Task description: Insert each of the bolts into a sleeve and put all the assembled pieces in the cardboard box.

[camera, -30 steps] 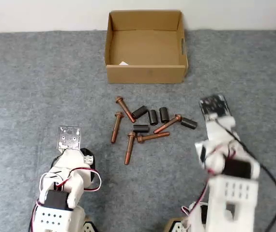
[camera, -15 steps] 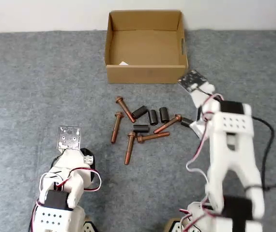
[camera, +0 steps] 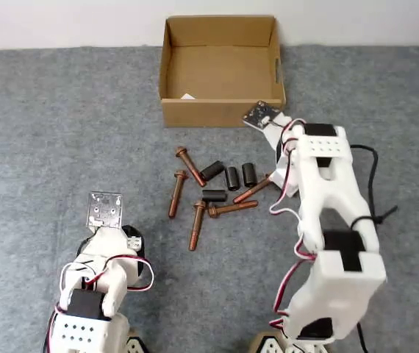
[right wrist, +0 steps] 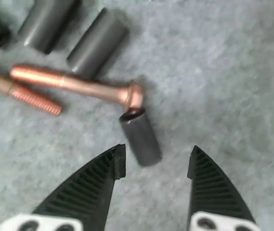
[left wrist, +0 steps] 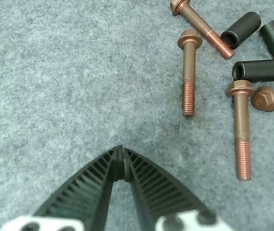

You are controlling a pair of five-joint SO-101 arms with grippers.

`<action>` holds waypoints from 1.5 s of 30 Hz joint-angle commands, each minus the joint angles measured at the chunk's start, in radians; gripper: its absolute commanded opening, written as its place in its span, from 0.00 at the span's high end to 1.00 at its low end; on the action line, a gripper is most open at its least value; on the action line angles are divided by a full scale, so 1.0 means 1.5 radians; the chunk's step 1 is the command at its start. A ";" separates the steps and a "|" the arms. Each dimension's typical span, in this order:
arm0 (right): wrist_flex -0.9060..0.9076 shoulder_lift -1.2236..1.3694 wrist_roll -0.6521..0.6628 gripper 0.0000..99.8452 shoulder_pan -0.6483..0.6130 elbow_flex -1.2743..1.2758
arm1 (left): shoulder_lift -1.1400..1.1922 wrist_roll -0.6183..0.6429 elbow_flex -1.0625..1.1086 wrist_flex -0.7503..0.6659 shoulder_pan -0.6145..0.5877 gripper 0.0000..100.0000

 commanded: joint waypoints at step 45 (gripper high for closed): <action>0.414 -0.319 -0.502 0.99 -0.028 0.008 | -0.006 -0.006 -0.004 -0.019 -0.004 0.99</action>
